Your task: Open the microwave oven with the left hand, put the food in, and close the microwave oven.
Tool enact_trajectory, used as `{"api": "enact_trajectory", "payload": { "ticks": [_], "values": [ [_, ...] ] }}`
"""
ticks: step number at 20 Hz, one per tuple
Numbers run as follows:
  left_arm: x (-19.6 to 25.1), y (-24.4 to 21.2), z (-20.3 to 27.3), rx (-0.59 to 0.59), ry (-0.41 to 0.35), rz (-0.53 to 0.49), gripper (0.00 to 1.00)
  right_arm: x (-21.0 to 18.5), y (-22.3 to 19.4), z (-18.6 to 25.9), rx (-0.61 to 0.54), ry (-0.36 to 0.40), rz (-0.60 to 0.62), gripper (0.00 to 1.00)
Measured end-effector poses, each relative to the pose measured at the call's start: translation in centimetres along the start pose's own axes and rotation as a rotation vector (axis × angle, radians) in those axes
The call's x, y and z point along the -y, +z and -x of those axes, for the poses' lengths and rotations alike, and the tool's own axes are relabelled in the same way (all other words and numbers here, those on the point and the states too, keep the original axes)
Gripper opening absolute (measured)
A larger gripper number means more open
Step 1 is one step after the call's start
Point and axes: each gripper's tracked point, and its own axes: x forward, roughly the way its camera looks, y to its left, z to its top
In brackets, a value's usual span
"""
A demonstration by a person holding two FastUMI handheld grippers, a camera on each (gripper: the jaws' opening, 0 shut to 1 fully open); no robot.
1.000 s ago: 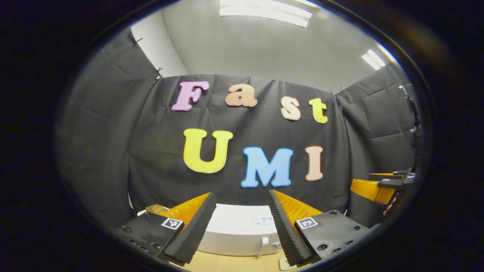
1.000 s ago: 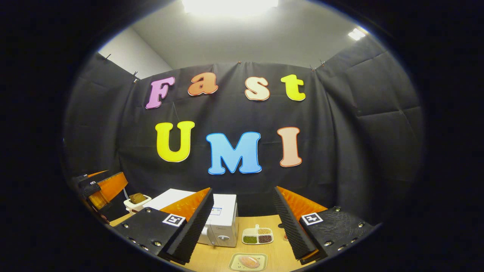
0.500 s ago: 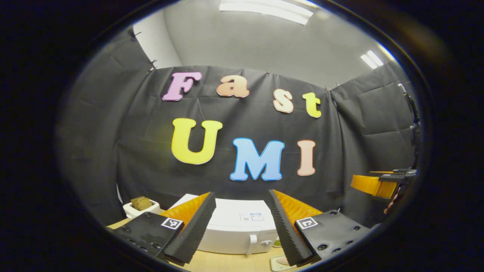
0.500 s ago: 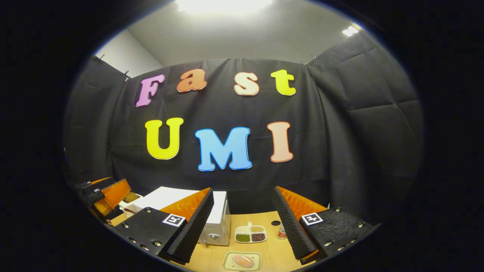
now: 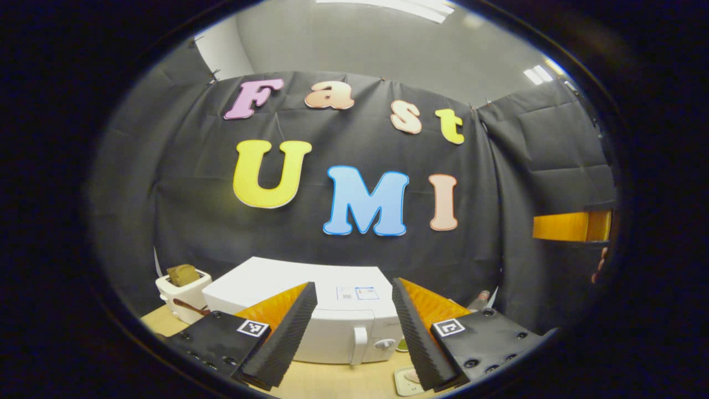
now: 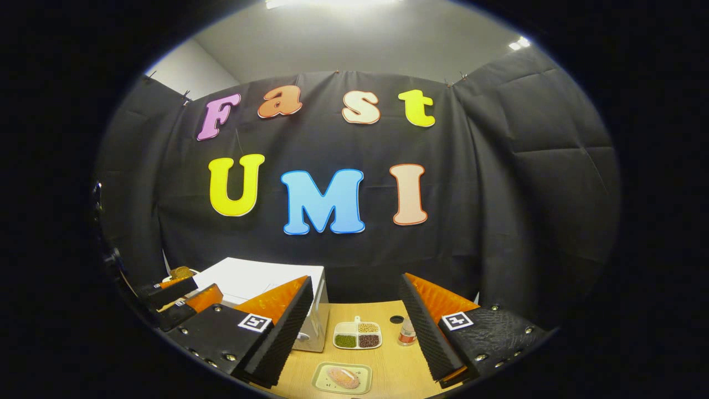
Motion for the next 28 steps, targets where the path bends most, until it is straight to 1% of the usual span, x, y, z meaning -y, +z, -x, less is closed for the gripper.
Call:
{"api": "enact_trajectory", "payload": {
  "ticks": [2,3,4,5,6,8,9,10,11,13,14,15,16,17,18,19,20,21,22,23,25,26,27,28],
  "values": [
    [0.2,-3.2,-1.3,-0.052,-0.005,-0.007,0.87,0.5,-1.1,0.0,-0.018,-0.018,-0.016,0.96],
    [0.2,-4.6,-2.0,-0.077,-0.004,-0.011,0.94,1.0,-1.8,0.0,-0.032,-0.029,-0.021,0.95],
    [0.4,-6.2,-2.6,-0.100,-0.005,-0.015,0.91,1.2,-2.1,-0.1,-0.044,-0.034,-0.026,0.96],
    [0.6,-7.5,-3.2,-0.124,-0.010,-0.017,0.91,1.5,-2.5,-0.1,-0.054,-0.040,-0.030,0.95],
    [0.9,-8.8,-3.8,-0.144,-0.019,-0.017,0.94,1.8,-2.6,-0.2,-0.060,-0.047,-0.033,0.96],
    [1.9,-10.9,-4.9,-0.162,-0.049,0.002,0.90,2.6,-2.8,-0.4,-0.065,-0.066,-0.031,0.95],
    [2.0,-11.5,-5.4,-0.163,-0.052,0.012,0.92,3.2,-2.9,-0.4,-0.064,-0.074,-0.030,0.95],
    [1.7,-12.5,-6.0,-0.177,-0.041,0.009,0.90,3.5,-2.8,-0.3,-0.062,-0.081,-0.030,0.95],
    [1.4,-13.6,-6.6,-0.196,-0.026,-0.001,0.90,4.0,-2.9,-0.4,-0.061,-0.091,-0.028,0.96],
    [1.5,-16.0,-7.6,-0.244,-0.027,-0.001,0.89,4.9,-3.4,-0.2,-0.069,-0.109,-0.023,0.96],
    [1.8,-17.1,-7.9,-0.271,-0.035,-0.010,0.84,5.2,-3.7,-0.3,-0.076,-0.116,-0.023,0.96],
    [1.8,-17.7,-8.2,-0.287,-0.031,-0.023,0.77,5.6,-4.1,-0.3,-0.087,-0.121,-0.023,0.96],
    [1.2,-18.2,-8.6,-0.294,-0.016,-0.031,0.75,5.8,-4.5,-0.3,-0.101,-0.124,-0.024,0.96],
    [0.6,-18.4,-8.8,-0.295,0.004,-0.034,0.70,6.1,-5.0,-0.3,-0.113,-0.128,-0.027,0.96],
    [0.2,-18.8,-9.1,-0.302,0.017,-0.028,0.63,6.2,-5.1,-0.4,-0.119,-0.131,-0.032,0.96],
    [0.2,-19.1,-9.4,-0.313,0.016,-0.012,0.53,6.4,-5.3,-0.5,-0.124,-0.133,-0.037,0.96],
    [0.7,-20.0,-9.9,-0.329,-0.004,0.006,0.55,6.4,-5.4,-0.7,-0.128,-0.134,-0.039,0.96],
    [0.9,-19.8,-9.6,-0.336,0.001,-0.009,0.43,6.4,-5.6,-0.8,-0.131,-0.132,-0.039,0.96],
    [0.8,-19.8,-9.6,-0.331,0.001,-0.031,0.37,6.3,-5.5,-0.9,-0.132,-0.130,-0.038,0.96],
    [0.9,-19.6,-9.4,-0.341,-0.001,-0.041,0.33,6.2,-5.5,-1.1,-0.132,-0.127,-0.037,0.96],
    [1.0,-19.7,-9.4,-0.360,-0.023,-0.001,0.24,5.7,-5.5,-1.4,-0.132,-0.115,-0.038,0.96],
    [1.0,-19.7,-9.3,-0.368,-0.039,0.004,0.22,5.5,-5.4,-1.5,-0.131,-0.108,-0.037,0.96],
    [1.0,-19.5,-9.0,-0.374,-0.050,-0.004,0.17,5.1,-5.3,-1.5,-0.129,-0.101,-0.037,0.96],
    [0.9,-19.6,-9.3,-0.379,-0.060,-0.019,0.17,4.7,-5.3,-1.7,-0.128,-0.092,-0.037,0.96]
  ]
}}
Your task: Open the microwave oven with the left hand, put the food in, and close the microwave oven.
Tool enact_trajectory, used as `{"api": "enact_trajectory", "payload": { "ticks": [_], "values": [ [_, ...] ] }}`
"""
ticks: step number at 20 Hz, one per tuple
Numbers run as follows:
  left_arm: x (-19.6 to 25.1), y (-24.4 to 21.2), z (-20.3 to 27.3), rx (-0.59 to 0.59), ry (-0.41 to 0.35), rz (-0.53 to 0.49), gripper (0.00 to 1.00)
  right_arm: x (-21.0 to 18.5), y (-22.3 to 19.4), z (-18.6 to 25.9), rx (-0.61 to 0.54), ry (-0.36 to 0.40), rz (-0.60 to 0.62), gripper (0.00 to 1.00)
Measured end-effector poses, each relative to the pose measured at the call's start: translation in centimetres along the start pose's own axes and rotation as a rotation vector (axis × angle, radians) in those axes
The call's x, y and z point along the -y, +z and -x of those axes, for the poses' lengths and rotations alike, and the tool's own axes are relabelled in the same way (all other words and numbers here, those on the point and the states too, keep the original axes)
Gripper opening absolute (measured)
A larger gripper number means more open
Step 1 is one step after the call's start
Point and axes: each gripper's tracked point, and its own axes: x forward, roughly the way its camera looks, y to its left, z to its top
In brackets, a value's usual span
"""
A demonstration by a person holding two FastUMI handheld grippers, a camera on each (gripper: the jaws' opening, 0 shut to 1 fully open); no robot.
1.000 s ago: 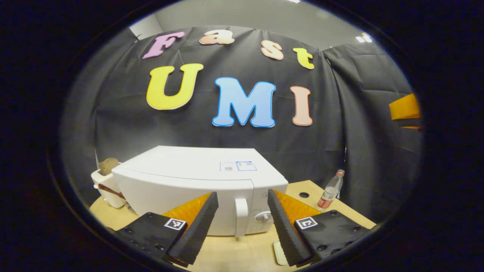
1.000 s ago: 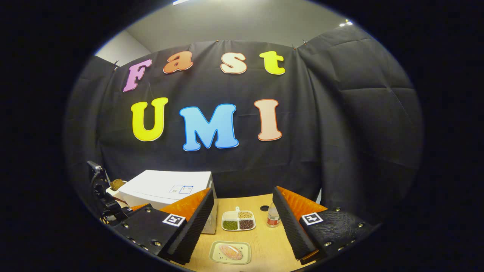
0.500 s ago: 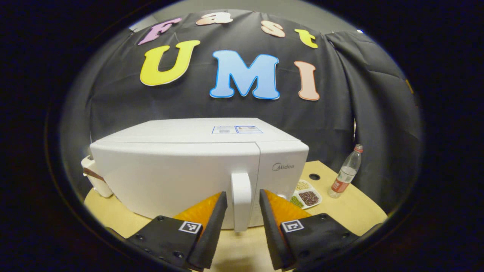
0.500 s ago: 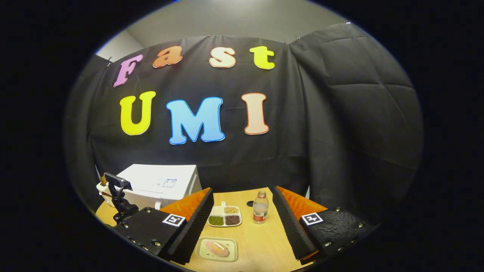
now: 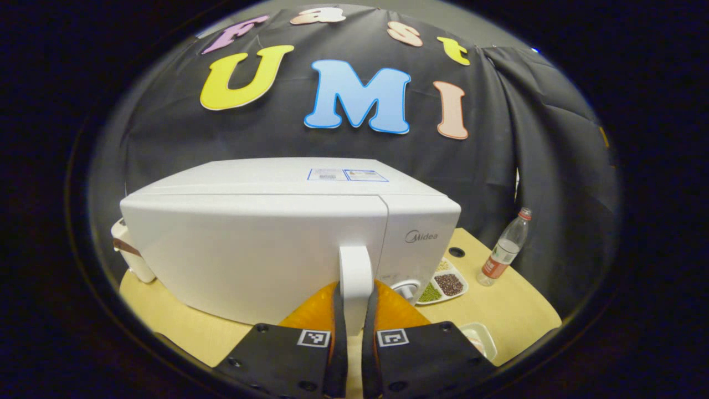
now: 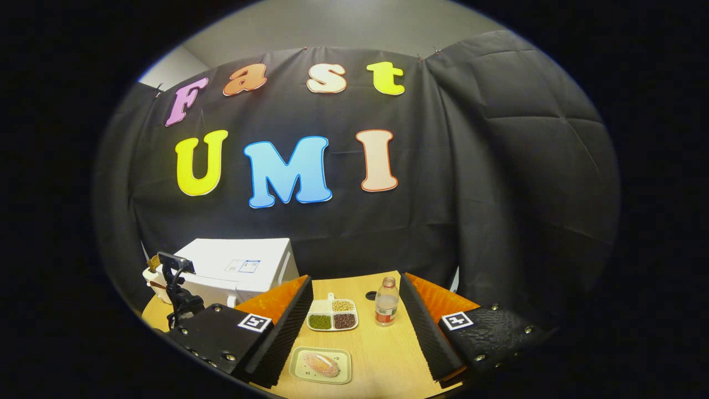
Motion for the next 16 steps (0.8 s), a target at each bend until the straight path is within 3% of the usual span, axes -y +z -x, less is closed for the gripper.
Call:
{"api": "enact_trajectory", "payload": {
  "ticks": [5,7,8,9,16],
  "values": [
    [0.1,-0.1,0.3,-0.024,-0.031,0.004,0.17,-1.6,-0.2,0.3,0.000,0.028,0.022,0.96],
    [0.3,-1.6,2.8,-0.030,-0.027,-0.002,0.17,-1.8,-0.4,0.6,-0.004,0.028,0.022,0.96],
    [0.0,-1.7,4.0,-0.015,-0.028,-0.015,0.07,-1.9,-0.5,0.7,-0.007,0.025,0.020,0.96],
    [-0.1,-1.9,5.1,-0.015,-0.033,-0.016,0.07,-2.0,-0.8,0.7,-0.013,0.023,0.012,0.96],
    [-1.0,-4.2,10.8,-0.054,-0.169,-0.079,0.07,-5.4,-2.1,2.3,-0.040,0.071,0.009,0.96]
  ]
}}
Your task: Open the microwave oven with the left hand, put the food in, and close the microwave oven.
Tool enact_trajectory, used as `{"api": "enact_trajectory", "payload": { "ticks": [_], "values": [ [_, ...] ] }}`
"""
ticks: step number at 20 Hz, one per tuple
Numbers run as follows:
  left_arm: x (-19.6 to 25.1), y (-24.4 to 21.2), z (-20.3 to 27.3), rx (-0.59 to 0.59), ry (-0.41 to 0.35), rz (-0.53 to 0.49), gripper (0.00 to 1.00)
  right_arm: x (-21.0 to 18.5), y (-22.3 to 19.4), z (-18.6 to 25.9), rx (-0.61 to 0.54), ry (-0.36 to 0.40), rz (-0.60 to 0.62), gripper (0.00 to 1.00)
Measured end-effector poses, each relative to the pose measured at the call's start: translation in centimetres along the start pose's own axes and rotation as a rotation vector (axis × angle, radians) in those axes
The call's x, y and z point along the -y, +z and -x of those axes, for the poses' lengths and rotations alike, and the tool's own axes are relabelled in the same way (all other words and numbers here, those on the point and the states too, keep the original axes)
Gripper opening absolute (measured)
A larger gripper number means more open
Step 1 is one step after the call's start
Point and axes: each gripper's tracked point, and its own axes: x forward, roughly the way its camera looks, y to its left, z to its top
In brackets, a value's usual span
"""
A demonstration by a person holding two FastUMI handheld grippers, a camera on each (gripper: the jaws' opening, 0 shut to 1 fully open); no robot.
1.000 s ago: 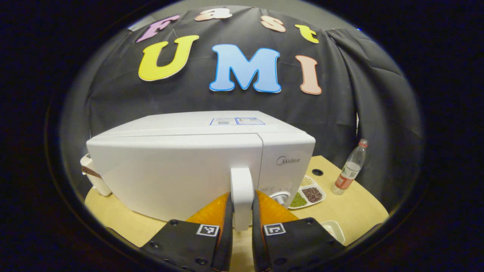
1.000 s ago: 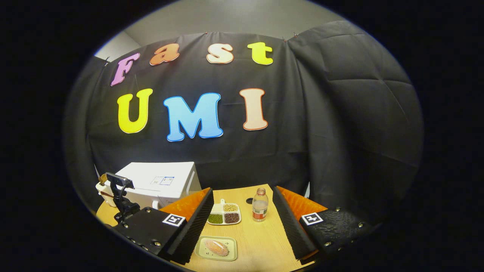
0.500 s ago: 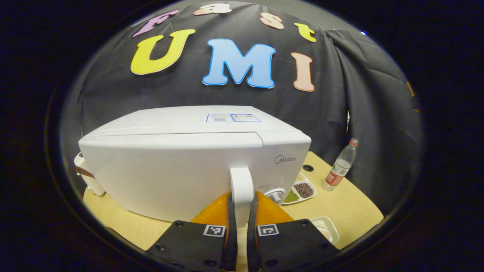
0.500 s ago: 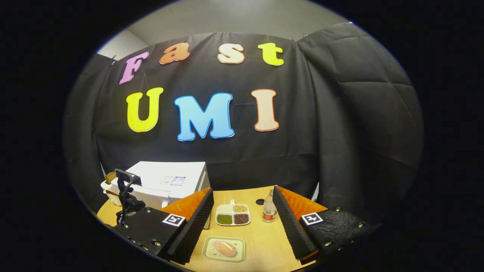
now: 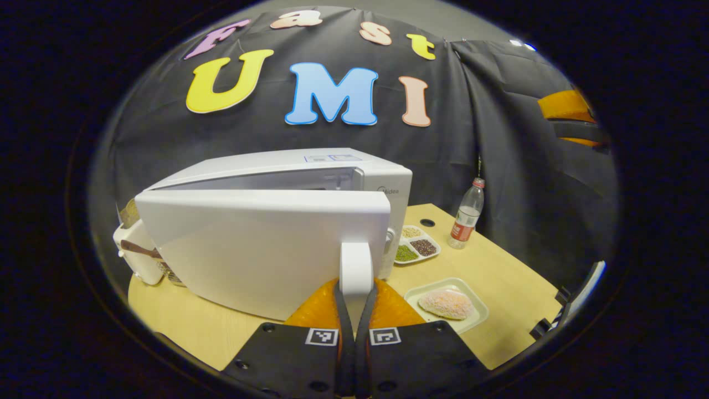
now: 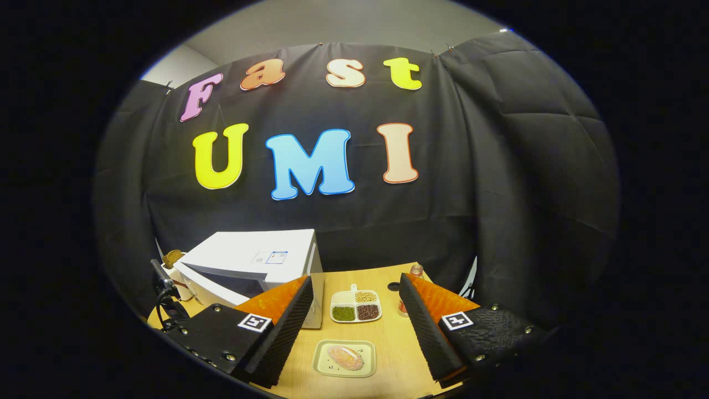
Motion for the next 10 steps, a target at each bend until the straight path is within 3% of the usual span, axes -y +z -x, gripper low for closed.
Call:
{"api": "enact_trajectory", "payload": {
  "ticks": [7,10],
  "values": [
    [-1.6,-3.2,7.3,-0.062,-0.154,-0.081,0.05,-3.8,-2.8,2.3,-0.039,0.021,0.013,0.96],
    [-2.8,-4.7,10.0,-0.090,-0.216,-0.091,0.07,-6.5,-4.2,3.2,-0.057,0.076,0.002,0.96]
  ]
}}
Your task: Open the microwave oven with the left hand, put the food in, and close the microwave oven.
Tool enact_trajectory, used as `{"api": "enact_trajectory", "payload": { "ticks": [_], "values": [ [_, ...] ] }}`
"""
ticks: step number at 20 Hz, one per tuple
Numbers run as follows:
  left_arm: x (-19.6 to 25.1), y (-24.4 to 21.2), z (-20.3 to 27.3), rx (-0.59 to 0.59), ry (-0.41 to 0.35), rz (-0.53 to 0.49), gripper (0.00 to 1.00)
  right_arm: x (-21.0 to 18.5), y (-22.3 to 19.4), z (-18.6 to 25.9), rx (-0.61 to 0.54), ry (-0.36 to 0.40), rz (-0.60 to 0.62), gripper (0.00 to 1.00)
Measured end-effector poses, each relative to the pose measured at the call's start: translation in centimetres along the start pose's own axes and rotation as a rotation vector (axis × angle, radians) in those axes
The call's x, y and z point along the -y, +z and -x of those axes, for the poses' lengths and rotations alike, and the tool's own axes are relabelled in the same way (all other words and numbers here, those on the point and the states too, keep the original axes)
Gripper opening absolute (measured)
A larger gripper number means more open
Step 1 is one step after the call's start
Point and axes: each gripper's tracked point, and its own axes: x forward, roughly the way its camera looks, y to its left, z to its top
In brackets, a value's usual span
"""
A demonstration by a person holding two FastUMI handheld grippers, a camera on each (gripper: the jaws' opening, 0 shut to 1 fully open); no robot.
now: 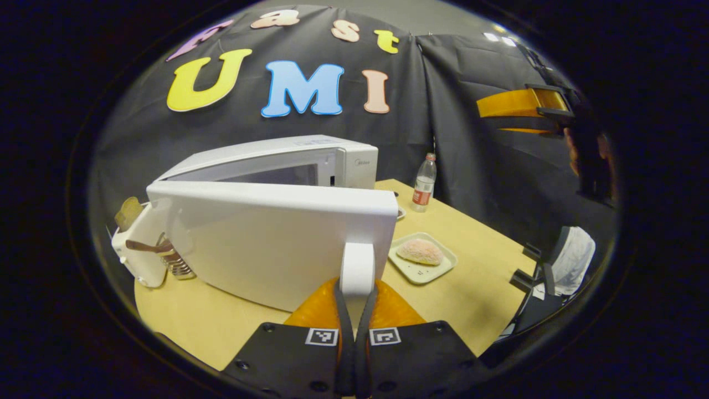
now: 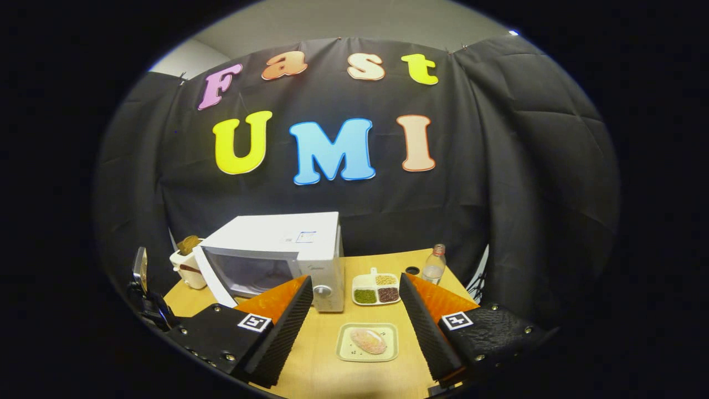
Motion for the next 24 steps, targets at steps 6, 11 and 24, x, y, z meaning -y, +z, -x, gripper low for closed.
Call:
{"api": "enact_trajectory", "payload": {
  "ticks": [6,11,24],
  "values": [
    [-2.1,-3.4,6.1,-0.054,-0.086,-0.068,0.07,-3.8,-2.0,1.4,-0.014,0.029,-0.036,0.96],
    [-4.9,-5.6,10.6,-0.075,-0.079,-0.079,0.07,-6.6,-4.0,1.4,-0.047,0.046,0.002,0.96],
    [-12.8,-9.6,18.1,-0.176,-0.045,-0.132,0.07,-14.4,-7.0,2.5,-0.101,0.200,0.217,0.96]
  ]
}}
